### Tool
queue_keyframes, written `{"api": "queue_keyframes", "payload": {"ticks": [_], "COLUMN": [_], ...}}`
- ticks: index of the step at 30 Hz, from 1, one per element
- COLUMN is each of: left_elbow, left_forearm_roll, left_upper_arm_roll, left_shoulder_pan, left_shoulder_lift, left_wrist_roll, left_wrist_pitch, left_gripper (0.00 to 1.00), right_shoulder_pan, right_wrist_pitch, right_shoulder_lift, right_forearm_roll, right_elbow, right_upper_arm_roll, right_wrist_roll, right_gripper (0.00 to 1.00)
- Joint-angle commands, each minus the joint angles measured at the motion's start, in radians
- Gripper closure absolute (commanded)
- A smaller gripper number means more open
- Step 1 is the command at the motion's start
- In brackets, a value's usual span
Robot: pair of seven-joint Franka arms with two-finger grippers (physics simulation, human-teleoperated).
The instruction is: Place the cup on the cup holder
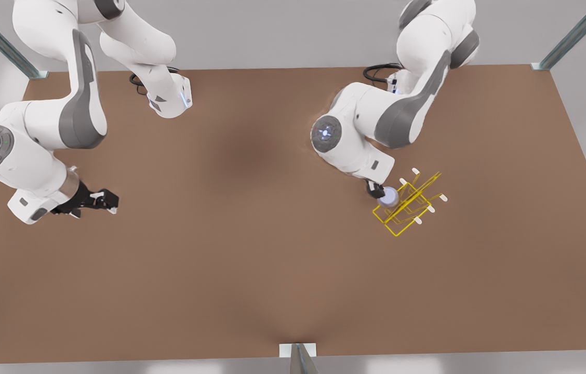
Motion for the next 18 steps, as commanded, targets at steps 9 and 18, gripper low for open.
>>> {"api": "queue_keyframes", "payload": {"ticks": [9, 18], "left_elbow": [-0.382, -0.379], "left_forearm_roll": [-0.48, -0.429], "left_upper_arm_roll": [0.158, 0.157], "left_shoulder_pan": [0.348, 0.304], "left_shoulder_lift": [-0.285, -0.279], "left_wrist_roll": [2.188, 2.184], "left_wrist_pitch": [0.546, 0.514], "left_gripper": [0.0, 0.0], "right_shoulder_pan": [-0.006, 0.017], "right_wrist_pitch": [-0.045, -0.043], "right_shoulder_lift": [0.045, 0.045], "right_forearm_roll": [0.003, 0.002], "right_elbow": [0.058, 0.043], "right_upper_arm_roll": [0.001, 0.019], "right_wrist_roll": [0.018, 0.029], "right_gripper": [0.0, 0.0]}}
